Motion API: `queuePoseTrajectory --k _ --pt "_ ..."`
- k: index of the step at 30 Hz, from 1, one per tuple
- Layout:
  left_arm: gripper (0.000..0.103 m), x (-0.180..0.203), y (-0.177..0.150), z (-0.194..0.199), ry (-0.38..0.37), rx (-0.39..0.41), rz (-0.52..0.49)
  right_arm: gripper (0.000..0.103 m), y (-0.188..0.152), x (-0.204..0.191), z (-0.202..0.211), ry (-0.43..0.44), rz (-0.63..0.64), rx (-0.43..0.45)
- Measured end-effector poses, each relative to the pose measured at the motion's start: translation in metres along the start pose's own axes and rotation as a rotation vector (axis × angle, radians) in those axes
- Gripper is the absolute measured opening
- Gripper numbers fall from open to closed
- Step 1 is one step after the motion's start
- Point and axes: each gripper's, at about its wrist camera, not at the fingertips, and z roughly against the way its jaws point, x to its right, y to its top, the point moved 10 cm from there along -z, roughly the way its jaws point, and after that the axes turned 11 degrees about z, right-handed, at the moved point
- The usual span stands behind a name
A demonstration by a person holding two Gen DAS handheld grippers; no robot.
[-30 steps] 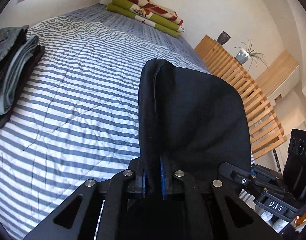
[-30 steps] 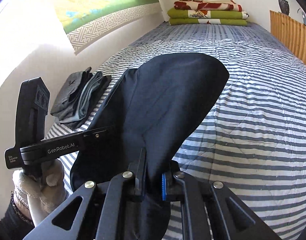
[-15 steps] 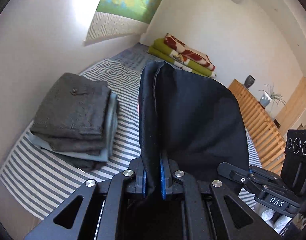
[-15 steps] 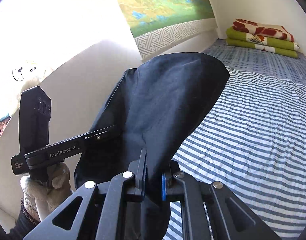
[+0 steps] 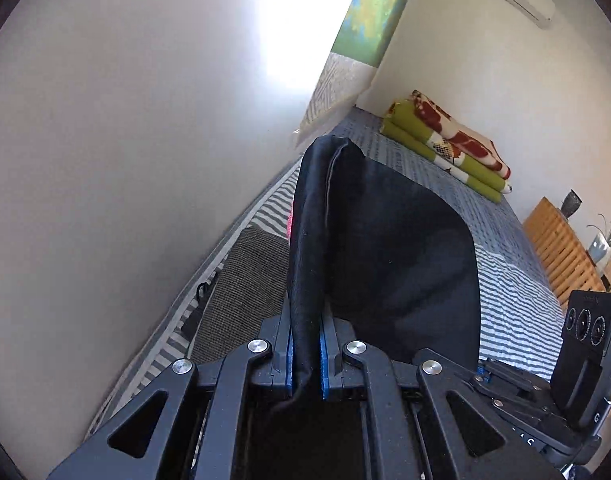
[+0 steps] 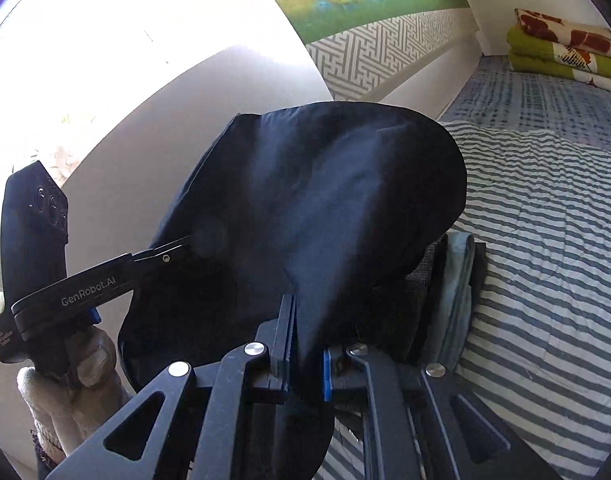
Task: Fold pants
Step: 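Carry the pants bundle with both tools onto the stack of folded clothes, then lower the pants onto the stack and open both tools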
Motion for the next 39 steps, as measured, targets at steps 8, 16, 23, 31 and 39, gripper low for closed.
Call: queuePoseTrajectory --k 8,16,23,31,39 --pt "0.011 -0.051 -0.002 -0.139 0.025 -0.096 0.018 0.011 -0.021 0.048 -0.076 -0.071 -0.023 -0.079" --pt "0.049 -0.093 0.007 -0.158 0.076 -0.041 0.079 0.039 -0.055 0.11 -0.057 -0.069 -0.135 -0.151" --pt "0.044 -0.045 -0.015 -0.1 -0.026 0.007 -0.024 0.031 -0.001 0.086 -0.018 -0.161 0.074 0.026" --pt "0.042 -0.019 -0.081 -0.147 -0.008 -0.103 -0.151 0.028 0.021 0.075 -0.093 -0.244 0.249 -0.064" --pt "0.042 -0.025 -0.087 -0.165 -0.021 -0.091 -0.11 0.026 0.019 0.111 -0.151 -0.264 0.206 -0.167"
